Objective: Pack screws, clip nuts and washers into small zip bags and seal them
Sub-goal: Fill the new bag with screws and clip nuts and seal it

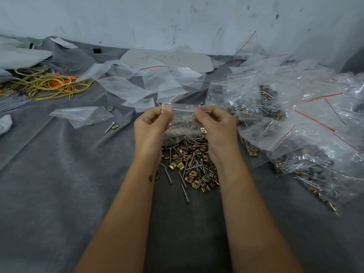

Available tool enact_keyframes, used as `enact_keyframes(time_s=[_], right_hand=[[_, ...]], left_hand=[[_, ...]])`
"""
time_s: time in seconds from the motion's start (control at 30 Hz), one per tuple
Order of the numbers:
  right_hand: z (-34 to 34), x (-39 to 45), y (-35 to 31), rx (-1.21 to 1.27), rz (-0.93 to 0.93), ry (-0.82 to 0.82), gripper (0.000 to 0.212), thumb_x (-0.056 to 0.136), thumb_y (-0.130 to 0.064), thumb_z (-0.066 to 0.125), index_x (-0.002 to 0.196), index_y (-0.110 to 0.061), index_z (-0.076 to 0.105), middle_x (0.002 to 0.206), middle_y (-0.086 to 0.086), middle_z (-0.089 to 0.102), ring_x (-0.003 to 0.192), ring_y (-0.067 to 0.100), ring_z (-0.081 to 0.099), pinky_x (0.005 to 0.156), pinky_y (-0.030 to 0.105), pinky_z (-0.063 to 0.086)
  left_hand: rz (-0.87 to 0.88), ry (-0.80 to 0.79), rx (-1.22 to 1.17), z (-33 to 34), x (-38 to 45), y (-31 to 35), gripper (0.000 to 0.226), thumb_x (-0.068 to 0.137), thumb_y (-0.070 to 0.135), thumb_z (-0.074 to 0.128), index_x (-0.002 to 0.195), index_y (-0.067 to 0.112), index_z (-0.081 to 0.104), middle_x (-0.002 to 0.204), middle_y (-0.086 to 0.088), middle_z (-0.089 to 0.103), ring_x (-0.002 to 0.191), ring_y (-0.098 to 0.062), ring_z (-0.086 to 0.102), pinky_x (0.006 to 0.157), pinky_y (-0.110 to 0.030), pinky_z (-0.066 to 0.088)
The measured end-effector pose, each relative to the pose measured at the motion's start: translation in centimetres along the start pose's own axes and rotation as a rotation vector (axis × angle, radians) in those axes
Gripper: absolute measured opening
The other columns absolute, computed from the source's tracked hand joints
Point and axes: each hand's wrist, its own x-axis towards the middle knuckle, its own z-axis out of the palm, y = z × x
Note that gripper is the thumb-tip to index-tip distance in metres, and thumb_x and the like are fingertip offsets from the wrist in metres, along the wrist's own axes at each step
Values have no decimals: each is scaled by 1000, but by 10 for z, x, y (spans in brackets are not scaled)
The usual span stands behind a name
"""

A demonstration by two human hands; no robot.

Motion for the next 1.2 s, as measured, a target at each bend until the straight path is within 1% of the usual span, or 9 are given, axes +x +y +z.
enact_keyframes(time_s=[0.13, 0.3, 0.37, 0.5, 0.67, 0.9, 1.07, 1.13, 1.2], right_hand=[[2, -3, 2, 21, 27, -37, 22, 84, -2, 70, 72, -21, 73, 66, -5, 69, 63, 6, 65, 63, 17, 53], [5, -6, 3, -7, 8, -71, 23, 81, -3, 71, 70, -22, 73, 64, -7, 69, 63, 4, 65, 61, 18, 53], [6, -6, 3, 6, -4, -56, 26, 81, 0, 70, 69, -22, 73, 63, -7, 68, 61, 3, 63, 59, 18, 52], [6, -6, 3, -24, -10, -89, 24, 80, -6, 70, 71, -28, 74, 68, -7, 69, 66, 5, 64, 62, 18, 52], [8, -6, 3, -1, 12, -111, 23, 80, -5, 72, 71, -26, 76, 73, -4, 72, 71, 8, 68, 65, 18, 52], [12, -9, -3, -9, 5, -118, 27, 83, -8, 72, 71, -31, 76, 72, -6, 73, 69, 6, 69, 63, 17, 53], [13, -9, -7, -98, -2, -134, 19, 84, -9, 71, 73, -26, 73, 72, -8, 73, 70, 5, 68, 63, 18, 52], [14, -8, -8, -141, -18, -125, 13, 83, -11, 71, 77, -23, 70, 70, -9, 72, 68, 2, 67, 62, 17, 50], [16, -6, -9, -160, -22, -109, 10, 84, -12, 71, 79, -21, 70, 68, -10, 71, 66, 0, 66, 61, 15, 49]], left_hand=[[-22, -102, 10, 1, -4, 2, 8, 91, 11, 65, 91, 4, 71, 81, -10, 72, 74, -22, 68, 64, -32, 58], [-41, -119, 38, 2, -8, 4, 12, 83, 26, 70, 86, 15, 73, 82, -10, 73, 75, -28, 68, 58, -36, 55], [-54, -139, 25, 2, -8, 5, 10, 80, 27, 71, 85, 18, 74, 82, -9, 74, 74, -25, 69, 55, -35, 56], [-59, -179, 30, 4, -9, 6, 7, 76, 24, 74, 81, 20, 77, 78, -4, 75, 64, -15, 71, 50, -18, 51], [-38, -155, 39, 6, -9, 3, 16, 88, 4, 67, 83, 16, 76, 80, -4, 75, 71, -17, 71, 58, -25, 55], [-56, -116, 19, 3, -7, 4, 17, 95, 5, 55, 94, 1, 71, 87, -15, 73, 80, -25, 70, 75, -35, 58], [-38, -102, 59, 0, -4, 6, 17, 96, 9, 56, 97, -2, 68, 83, -11, 71, 71, -16, 68, 62, -25, 56], [26, -102, 156, 1, -4, 7, 13, 96, 10, 59, 92, 5, 70, 77, 1, 74, 69, -7, 68, 61, -18, 54], [64, -102, 223, 3, -3, 8, 11, 94, 11, 63, 89, 13, 72, 77, 4, 75, 74, -7, 70, 66, -18, 54]])
